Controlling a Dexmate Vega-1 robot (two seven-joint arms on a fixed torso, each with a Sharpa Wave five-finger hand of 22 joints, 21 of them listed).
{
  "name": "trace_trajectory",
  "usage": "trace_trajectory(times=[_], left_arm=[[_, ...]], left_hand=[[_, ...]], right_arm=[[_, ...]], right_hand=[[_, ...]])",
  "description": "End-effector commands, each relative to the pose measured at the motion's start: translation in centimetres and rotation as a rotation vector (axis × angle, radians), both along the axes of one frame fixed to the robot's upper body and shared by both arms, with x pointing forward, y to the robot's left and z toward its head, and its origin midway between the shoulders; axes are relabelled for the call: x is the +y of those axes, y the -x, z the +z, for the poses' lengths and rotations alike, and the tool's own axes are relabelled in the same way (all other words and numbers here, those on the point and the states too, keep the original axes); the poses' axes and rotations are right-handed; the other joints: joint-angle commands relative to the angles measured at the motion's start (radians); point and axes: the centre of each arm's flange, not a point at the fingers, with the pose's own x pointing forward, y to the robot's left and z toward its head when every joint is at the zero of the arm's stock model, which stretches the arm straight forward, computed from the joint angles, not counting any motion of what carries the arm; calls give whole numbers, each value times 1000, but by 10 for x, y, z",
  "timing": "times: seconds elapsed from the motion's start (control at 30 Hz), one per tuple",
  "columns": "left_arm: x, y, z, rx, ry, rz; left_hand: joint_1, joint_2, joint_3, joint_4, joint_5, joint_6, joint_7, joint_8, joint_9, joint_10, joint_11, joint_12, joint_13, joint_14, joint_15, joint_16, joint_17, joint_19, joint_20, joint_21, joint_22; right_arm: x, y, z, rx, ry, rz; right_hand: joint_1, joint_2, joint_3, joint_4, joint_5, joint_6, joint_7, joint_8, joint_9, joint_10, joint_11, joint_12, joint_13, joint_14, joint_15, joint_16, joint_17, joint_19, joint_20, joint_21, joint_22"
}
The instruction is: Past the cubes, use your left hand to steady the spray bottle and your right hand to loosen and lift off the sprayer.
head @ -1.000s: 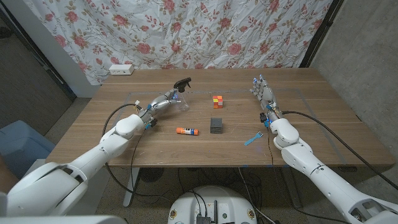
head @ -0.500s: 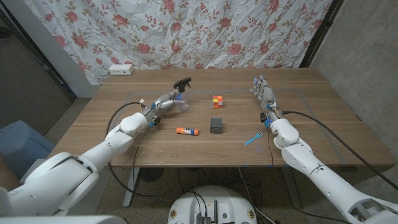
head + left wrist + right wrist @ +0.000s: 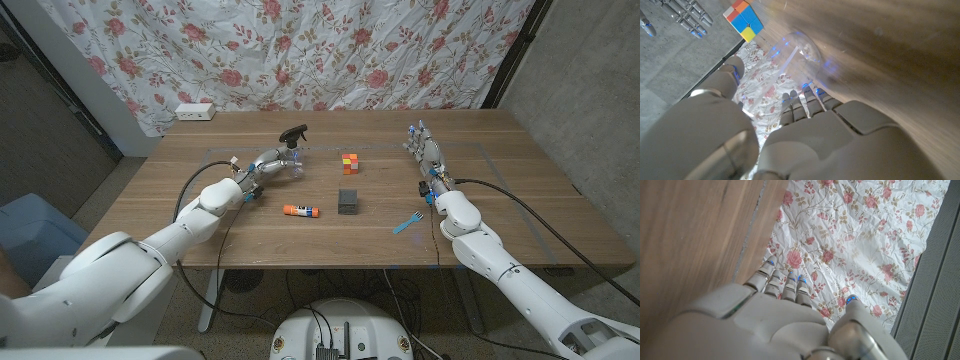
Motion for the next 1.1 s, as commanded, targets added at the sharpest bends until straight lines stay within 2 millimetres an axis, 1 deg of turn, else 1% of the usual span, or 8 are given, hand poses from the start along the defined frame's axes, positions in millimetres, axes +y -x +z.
trace_trajectory(times=[0.03, 0.2, 0.37, 0.7, 0.9, 1.0, 1.03, 1.1], left_arm=[[-4, -2, -4, -17, 37, 22], [-7, -4, -5, -24, 51, 34], [-10, -4, -6, -29, 65, 42], [-13, -2, -6, -53, 99, 63], [-14, 2, -4, -56, 120, 60], [-15, 5, -1, -65, 125, 57], [-16, 6, 0, -66, 127, 54], [-18, 7, 1, -63, 137, 47]], left_hand=[[59, 4, -14, 0, 3, 66, 11, 29, 9, 73, -2, 20, 12, 64, -66, 9, 5, 31, -76, 8, 2], [121, 10, -28, 0, 11, 132, 13, 63, 18, 146, -7, 37, 23, 128, -77, 17, 7, 69, -84, 12, 3], [195, 18, -59, 3, 15, 208, 16, 117, 34, 240, -27, 62, 43, 216, -92, 35, 12, 129, -89, 17, 2], [264, 56, -112, 11, 19, 272, 17, 179, 56, 345, -43, 97, 78, 307, -118, 67, 25, 203, -83, 22, 4], [294, 82, -142, 13, 19, 305, 12, 215, 70, 388, -44, 116, 103, 347, -126, 89, 34, 256, -79, 30, 6], [297, 84, -147, 14, 19, 306, 13, 219, 72, 391, -44, 117, 106, 348, -125, 90, 35, 263, -78, 31, 6], [300, 87, -153, 14, 19, 308, 13, 223, 73, 395, -26, 119, 110, 350, -125, 92, 36, 270, -79, 31, 6], [302, 89, -157, 15, 18, 309, 12, 226, 75, 396, -21, 120, 113, 353, -126, 93, 37, 275, -79, 32, 6]], right_arm=[[-1, -1, -1, 3, -2, -2], [-2, -2, 0, 3, -4, -4], [-3, -3, 0, 4, -5, -4], [-6, -4, 0, 5, -9, -6], [-8, -2, 2, -1, -5, -10], [-10, -1, 4, -4, -1, -9], [-11, -1, 5, -4, 2, -9], [-13, 0, 8, -5, 11, -8]], right_hand=[[-4, 5, 3, -5, 2, 1, -2, 7, 4, 3, -5, 7, 3, -3, 12, 5, 1, 2, 2, 4, 2], [-5, 5, 3, -6, 2, 1, -2, 7, 4, 5, -4, 8, 3, -3, 11, 6, -1, 3, 2, 4, 2], [-5, 6, 4, -6, 2, 3, -2, 8, 4, 5, -4, 8, 3, -2, 12, 6, -2, 4, 2, 5, 2], [-6, 7, 7, -8, 2, 5, -4, 8, 5, 6, -4, 8, 3, 1, 12, 8, -5, 6, 4, 6, 2], [-6, 7, 8, -9, 2, 5, -4, 8, 5, 7, -4, 9, 3, 3, 11, 9, -6, 8, 3, 6, 2], [-7, 8, 8, -9, 2, 5, -5, 8, 5, 7, -4, 9, 3, 3, 11, 9, -7, 9, 3, 6, 2], [-7, 8, 8, -9, 2, 6, -5, 8, 5, 7, -4, 9, 3, 3, 11, 9, -7, 9, 3, 6, 2], [-7, 8, 9, -10, 2, 6, -4, 8, 5, 7, -4, 9, 3, 4, 12, 9, -7, 9, 3, 6, 2]])
